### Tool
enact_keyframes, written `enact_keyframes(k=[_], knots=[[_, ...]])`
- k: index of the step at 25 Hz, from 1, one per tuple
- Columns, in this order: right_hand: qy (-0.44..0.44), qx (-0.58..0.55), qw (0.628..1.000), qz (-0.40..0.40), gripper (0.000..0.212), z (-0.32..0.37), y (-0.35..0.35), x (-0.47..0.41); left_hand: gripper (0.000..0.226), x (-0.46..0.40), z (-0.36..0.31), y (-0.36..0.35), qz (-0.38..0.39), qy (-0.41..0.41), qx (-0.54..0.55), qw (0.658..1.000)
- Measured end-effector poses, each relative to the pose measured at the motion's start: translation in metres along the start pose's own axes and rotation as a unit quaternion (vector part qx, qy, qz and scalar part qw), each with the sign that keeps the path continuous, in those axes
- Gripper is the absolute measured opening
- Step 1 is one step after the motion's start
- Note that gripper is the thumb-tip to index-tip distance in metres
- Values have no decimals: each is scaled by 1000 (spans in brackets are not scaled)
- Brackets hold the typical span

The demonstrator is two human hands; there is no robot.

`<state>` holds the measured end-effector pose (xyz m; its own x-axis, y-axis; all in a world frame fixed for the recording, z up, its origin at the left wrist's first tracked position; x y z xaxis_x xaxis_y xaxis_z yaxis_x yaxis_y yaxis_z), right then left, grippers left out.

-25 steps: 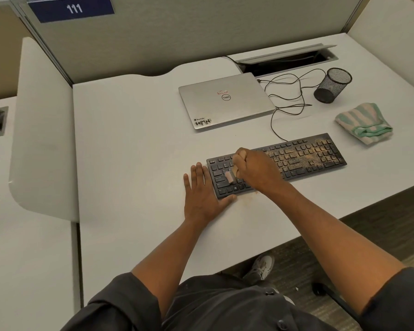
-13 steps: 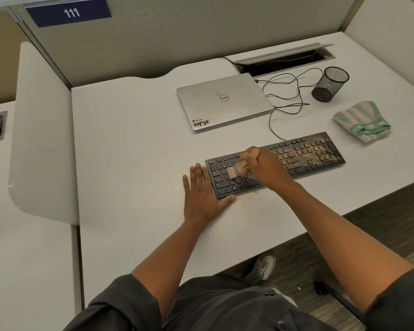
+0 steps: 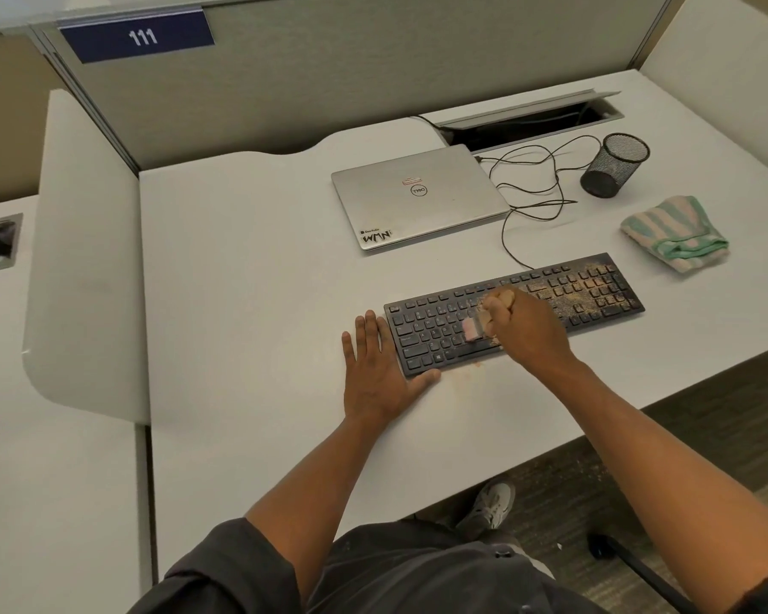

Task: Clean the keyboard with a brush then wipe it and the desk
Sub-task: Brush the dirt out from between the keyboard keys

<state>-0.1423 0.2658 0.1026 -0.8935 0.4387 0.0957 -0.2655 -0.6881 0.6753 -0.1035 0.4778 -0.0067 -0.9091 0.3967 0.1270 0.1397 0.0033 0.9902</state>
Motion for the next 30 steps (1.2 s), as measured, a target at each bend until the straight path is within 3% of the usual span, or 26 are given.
enact_keyframes(k=[2, 5, 11, 16, 20, 23, 25, 30], knots=[[4, -11, 1000, -13, 28, 1, 6, -3, 130, 0, 1, 0, 0, 0, 5, 1000], [-11, -121, 992, 44, 24, -1, -3, 0, 130, 1, 1, -1, 2, 1, 7, 1000], [16, -24, 999, -34, 28, -7, 13, -4, 130, 1, 1, -1, 2, -1, 9, 1000], [26, -43, 996, 69, 27, 1, -7, -4, 129, 2, 0, -1, -5, 1, 10, 1000], [12, 61, 998, 16, 33, 2, 11, -15, 129, 1, 1, 0, 0, -1, 12, 1000], [-15, -75, 993, 87, 27, 0, 10, -9, 129, 1, 1, -1, 4, 1, 2, 1000], [-13, -60, 992, 109, 27, -9, 7, 1, 129, 1, 0, -1, 4, 2, 2, 1000], [9, 18, 1000, -8, 30, -24, 33, -3, 129, 1, 1, -2, 1, 1, 9, 1000]])
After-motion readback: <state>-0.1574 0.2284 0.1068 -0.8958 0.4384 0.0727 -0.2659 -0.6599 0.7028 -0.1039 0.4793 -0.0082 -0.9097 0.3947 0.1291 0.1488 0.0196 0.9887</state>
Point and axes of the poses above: each hand's wrist, its own x-axis away from the middle knuckle, its own y-axis out of the back of the hand, z = x × y, the point moved 4 cm from there along -x, towards the middle knuckle, and after that the axes turned 14 degrees about -x, right-handed, at the moved point
